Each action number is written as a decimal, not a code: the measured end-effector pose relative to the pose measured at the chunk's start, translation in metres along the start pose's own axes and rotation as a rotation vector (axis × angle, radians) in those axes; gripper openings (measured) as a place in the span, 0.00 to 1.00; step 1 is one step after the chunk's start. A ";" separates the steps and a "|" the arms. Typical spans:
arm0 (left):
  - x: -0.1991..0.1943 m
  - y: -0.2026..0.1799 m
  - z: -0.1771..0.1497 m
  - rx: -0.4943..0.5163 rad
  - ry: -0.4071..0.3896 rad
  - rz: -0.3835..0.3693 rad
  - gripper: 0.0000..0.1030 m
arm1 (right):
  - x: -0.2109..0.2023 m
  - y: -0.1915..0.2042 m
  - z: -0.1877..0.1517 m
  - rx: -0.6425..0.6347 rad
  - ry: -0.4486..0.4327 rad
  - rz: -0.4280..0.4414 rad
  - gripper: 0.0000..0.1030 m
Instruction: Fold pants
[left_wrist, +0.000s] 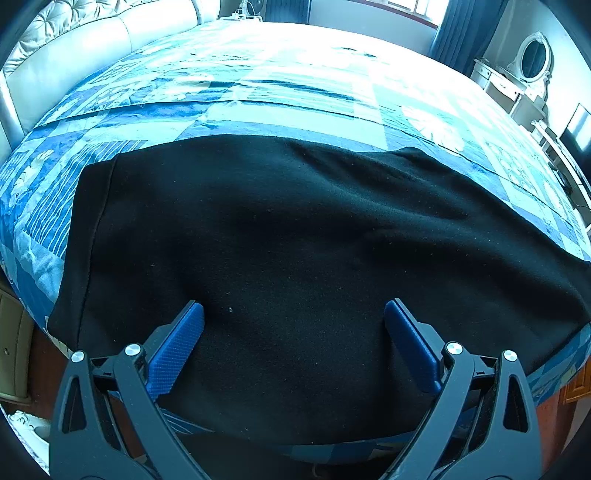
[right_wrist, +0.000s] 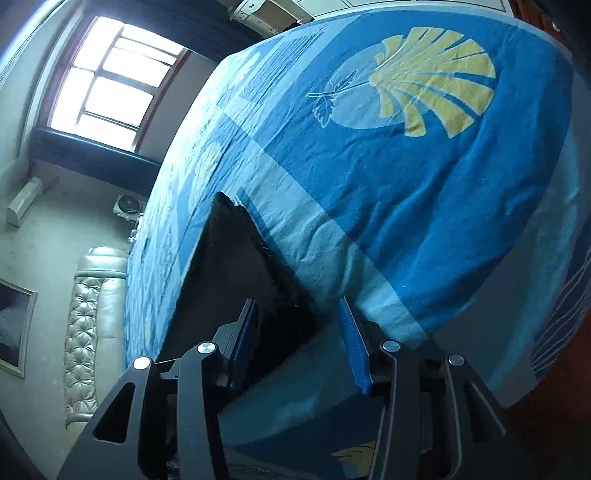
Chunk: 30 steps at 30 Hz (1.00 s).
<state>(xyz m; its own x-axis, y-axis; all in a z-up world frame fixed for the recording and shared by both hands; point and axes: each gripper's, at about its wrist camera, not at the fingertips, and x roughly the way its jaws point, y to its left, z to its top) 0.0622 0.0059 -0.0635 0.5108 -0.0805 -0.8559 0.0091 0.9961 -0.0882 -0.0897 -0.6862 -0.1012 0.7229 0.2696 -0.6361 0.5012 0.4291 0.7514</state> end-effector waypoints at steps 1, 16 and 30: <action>0.000 0.000 0.000 0.002 0.001 -0.002 0.94 | 0.007 0.004 -0.002 -0.003 0.010 0.011 0.45; -0.028 0.021 -0.001 -0.001 -0.029 -0.032 0.94 | -0.005 0.160 -0.034 -0.211 -0.142 0.141 0.14; -0.057 0.056 -0.010 0.028 -0.070 -0.001 0.94 | 0.062 0.300 -0.150 -0.528 0.016 0.176 0.14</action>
<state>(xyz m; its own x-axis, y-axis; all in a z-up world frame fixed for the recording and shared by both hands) 0.0247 0.0659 -0.0251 0.5694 -0.0795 -0.8182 0.0330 0.9967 -0.0739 0.0343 -0.4117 0.0588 0.7646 0.3874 -0.5151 0.0645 0.7492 0.6592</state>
